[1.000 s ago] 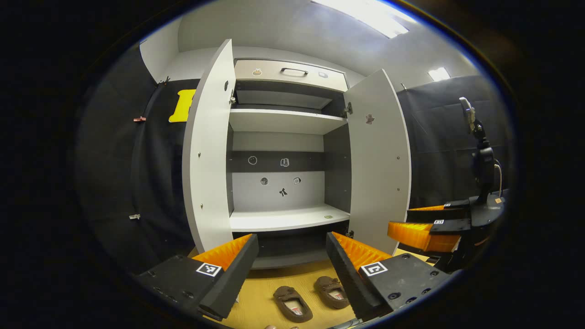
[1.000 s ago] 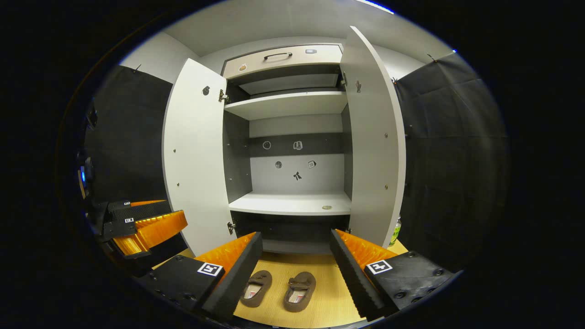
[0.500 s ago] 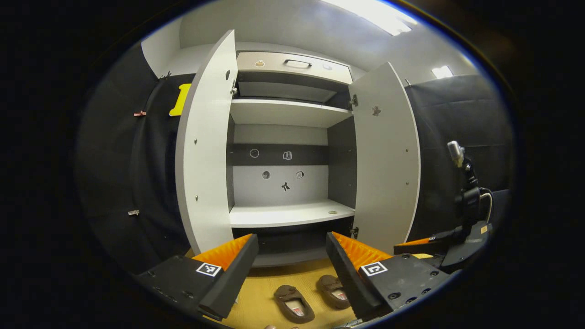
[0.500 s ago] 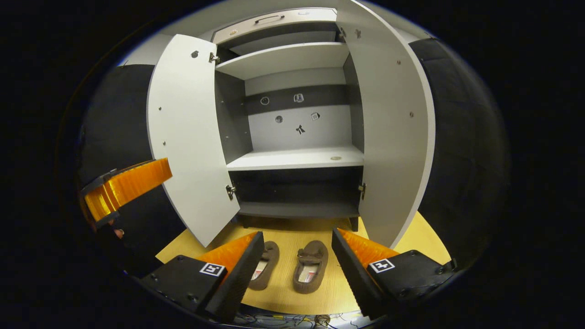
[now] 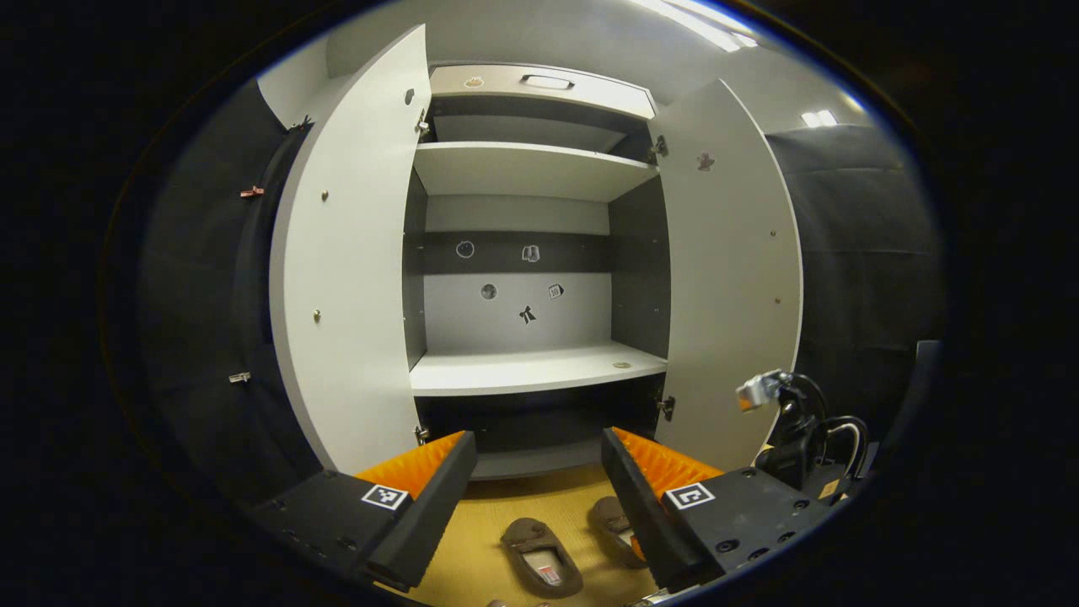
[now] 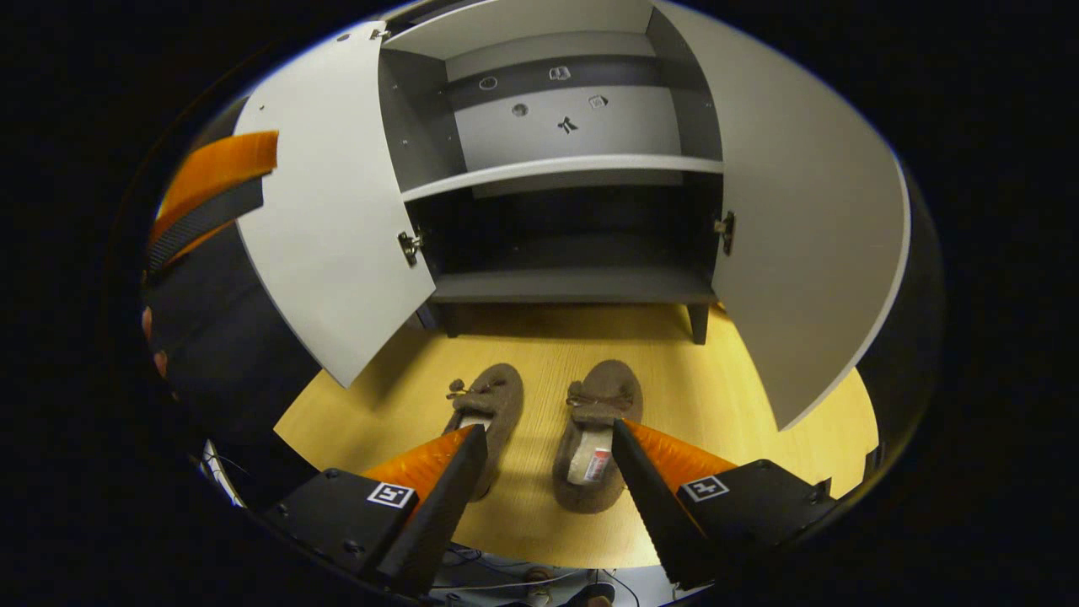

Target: Grab one shoe with the right hand and put it into the shoe cabinet, grab the other shoe with the left hand and put it into the shoe cabinet; then close the right door with the right hand and the left door with the left hand.

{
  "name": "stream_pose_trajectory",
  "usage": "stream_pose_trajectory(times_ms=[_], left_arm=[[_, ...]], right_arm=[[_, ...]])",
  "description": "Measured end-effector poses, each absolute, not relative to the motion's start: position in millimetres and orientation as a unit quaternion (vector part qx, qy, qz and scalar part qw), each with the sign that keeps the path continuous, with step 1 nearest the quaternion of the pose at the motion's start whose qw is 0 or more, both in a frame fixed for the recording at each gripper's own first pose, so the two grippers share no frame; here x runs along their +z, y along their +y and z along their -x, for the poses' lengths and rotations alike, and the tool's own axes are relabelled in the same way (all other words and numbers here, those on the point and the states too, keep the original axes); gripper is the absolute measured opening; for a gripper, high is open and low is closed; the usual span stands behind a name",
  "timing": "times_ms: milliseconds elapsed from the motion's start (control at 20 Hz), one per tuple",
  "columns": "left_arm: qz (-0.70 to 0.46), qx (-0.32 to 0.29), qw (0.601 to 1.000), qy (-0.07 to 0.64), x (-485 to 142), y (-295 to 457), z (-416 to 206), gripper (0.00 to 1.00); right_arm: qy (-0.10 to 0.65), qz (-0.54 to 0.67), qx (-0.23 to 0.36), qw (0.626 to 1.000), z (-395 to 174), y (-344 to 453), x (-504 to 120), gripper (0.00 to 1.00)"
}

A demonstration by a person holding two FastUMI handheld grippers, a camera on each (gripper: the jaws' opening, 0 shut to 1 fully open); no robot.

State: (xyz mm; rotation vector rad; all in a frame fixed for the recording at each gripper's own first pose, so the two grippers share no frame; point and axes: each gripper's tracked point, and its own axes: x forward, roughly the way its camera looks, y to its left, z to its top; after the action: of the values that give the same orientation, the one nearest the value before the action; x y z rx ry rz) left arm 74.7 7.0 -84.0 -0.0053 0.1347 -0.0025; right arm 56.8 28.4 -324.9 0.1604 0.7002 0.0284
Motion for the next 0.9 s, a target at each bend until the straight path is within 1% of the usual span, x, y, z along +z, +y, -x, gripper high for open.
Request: stream_pose_trajectory(times_ms=[100,150,350,450,500,550,750,800,850,900], left_arm=[[0.003,0.003,0.998,0.070,-90,9,-82,0.95],[0.004,0.004,0.997,0.071,-93,9,-85,0.95],[0.004,0.006,0.997,0.079,-106,12,-100,0.95],[0.008,0.006,0.997,0.082,-114,12,-105,0.95],[0.010,0.003,0.996,0.086,-118,12,-107,0.95],[0.011,0.001,0.996,0.092,-124,12,-109,0.95],[0.008,0.009,0.994,0.112,-144,19,-113,0.95],[0.011,0.011,0.993,0.114,-148,20,-113,0.95],[0.014,0.012,0.993,0.118,-153,21,-112,0.95],[0.019,0.011,0.992,0.124,-158,21,-112,0.95]], right_arm=[[0.362,-0.084,0.012,0.928,-67,29,-357,0.92],[0.368,-0.084,0.010,0.926,-70,27,-369,0.86],[0.388,-0.086,0.000,0.918,-90,20,-417,0.85],[0.385,-0.090,-0.003,0.918,-100,21,-428,0.84],[0.384,-0.089,-0.003,0.919,-106,21,-432,0.81],[0.382,-0.085,-0.005,0.920,-110,20,-435,0.74],[0.374,-0.057,-0.011,0.926,-133,17,-452,0.72],[0.372,-0.051,-0.012,0.927,-137,15,-456,0.70],[0.371,-0.045,-0.013,0.927,-142,14,-459,0.65],[0.369,-0.038,-0.017,0.929,-147,11,-462,0.65]])
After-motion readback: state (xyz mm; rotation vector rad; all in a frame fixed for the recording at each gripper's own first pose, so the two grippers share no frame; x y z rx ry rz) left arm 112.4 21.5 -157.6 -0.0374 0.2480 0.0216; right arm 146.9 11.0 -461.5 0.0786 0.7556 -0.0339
